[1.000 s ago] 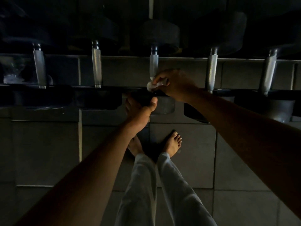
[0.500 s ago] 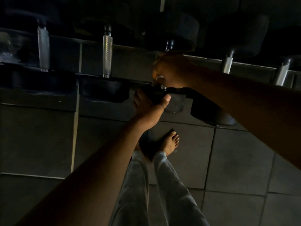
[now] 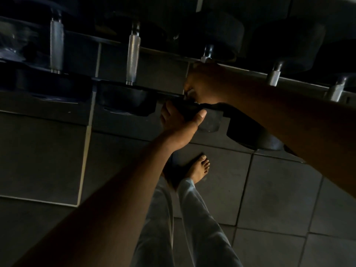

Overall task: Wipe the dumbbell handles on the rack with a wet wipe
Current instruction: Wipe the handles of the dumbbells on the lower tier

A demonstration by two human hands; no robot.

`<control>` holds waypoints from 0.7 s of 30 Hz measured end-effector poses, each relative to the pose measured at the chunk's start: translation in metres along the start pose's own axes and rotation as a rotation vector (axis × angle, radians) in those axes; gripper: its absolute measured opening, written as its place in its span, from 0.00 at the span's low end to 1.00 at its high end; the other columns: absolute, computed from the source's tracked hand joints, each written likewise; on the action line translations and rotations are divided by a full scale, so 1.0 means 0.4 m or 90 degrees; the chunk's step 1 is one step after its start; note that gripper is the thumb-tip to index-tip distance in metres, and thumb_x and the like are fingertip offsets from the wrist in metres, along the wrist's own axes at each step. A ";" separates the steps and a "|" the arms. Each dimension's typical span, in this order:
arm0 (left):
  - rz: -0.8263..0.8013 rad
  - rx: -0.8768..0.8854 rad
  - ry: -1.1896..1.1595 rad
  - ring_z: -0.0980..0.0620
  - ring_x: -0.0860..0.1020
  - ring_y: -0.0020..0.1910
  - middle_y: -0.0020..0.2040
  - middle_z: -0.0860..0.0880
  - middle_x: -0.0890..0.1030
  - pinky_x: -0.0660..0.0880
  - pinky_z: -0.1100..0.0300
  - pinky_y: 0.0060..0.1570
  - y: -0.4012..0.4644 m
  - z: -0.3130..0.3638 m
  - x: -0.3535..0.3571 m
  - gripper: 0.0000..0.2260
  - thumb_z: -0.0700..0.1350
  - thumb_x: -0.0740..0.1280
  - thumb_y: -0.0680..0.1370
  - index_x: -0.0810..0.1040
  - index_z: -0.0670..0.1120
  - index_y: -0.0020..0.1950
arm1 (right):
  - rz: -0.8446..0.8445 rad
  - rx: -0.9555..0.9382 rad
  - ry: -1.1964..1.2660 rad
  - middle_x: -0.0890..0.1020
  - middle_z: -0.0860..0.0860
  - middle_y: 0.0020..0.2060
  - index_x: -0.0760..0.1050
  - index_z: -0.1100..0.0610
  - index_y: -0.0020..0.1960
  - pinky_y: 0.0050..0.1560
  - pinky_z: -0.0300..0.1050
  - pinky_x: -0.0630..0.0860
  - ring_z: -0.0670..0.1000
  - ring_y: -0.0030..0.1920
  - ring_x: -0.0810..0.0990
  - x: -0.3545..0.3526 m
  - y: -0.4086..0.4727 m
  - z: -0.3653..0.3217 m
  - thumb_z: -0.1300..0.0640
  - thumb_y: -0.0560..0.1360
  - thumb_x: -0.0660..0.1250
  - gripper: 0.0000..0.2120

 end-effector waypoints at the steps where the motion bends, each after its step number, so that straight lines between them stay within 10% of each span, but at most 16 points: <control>1: -0.001 0.001 0.000 0.41 0.51 0.84 0.85 0.45 0.50 0.59 0.42 0.79 0.000 0.000 -0.001 0.51 0.63 0.74 0.77 0.45 0.47 0.87 | 0.015 0.009 0.022 0.84 0.51 0.51 0.83 0.49 0.50 0.62 0.55 0.72 0.57 0.58 0.80 -0.004 -0.008 0.005 0.51 0.75 0.73 0.05; 5: 0.002 0.006 0.007 0.40 0.53 0.84 0.85 0.45 0.52 0.58 0.42 0.79 -0.001 -0.001 -0.001 0.50 0.63 0.74 0.77 0.47 0.48 0.87 | 0.015 0.171 0.244 0.81 0.43 0.49 0.82 0.48 0.48 0.50 0.43 0.71 0.49 0.55 0.81 0.027 -0.072 0.050 0.39 0.75 0.73 0.13; 11: 0.011 0.006 0.031 0.40 0.54 0.84 0.85 0.44 0.54 0.58 0.40 0.80 -0.005 0.005 -0.004 0.49 0.63 0.74 0.78 0.46 0.50 0.87 | -0.020 0.394 0.647 0.83 0.52 0.56 0.82 0.59 0.62 0.50 0.35 0.76 0.50 0.58 0.81 0.112 -0.136 0.072 0.51 0.80 0.71 0.15; 21: -0.004 0.005 0.050 0.41 0.50 0.85 0.87 0.45 0.48 0.55 0.42 0.81 -0.014 0.015 -0.008 0.51 0.63 0.72 0.79 0.39 0.49 0.87 | -0.082 0.408 0.708 0.85 0.52 0.51 0.84 0.54 0.60 0.54 0.45 0.80 0.51 0.52 0.83 0.116 -0.156 0.097 0.45 0.76 0.74 0.17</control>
Point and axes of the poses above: each hand's wrist, its own y-axis towards the middle knuckle, its own x-axis out of the palm, z = x × y, the point moved 4 cm from there along y, towards the middle knuckle
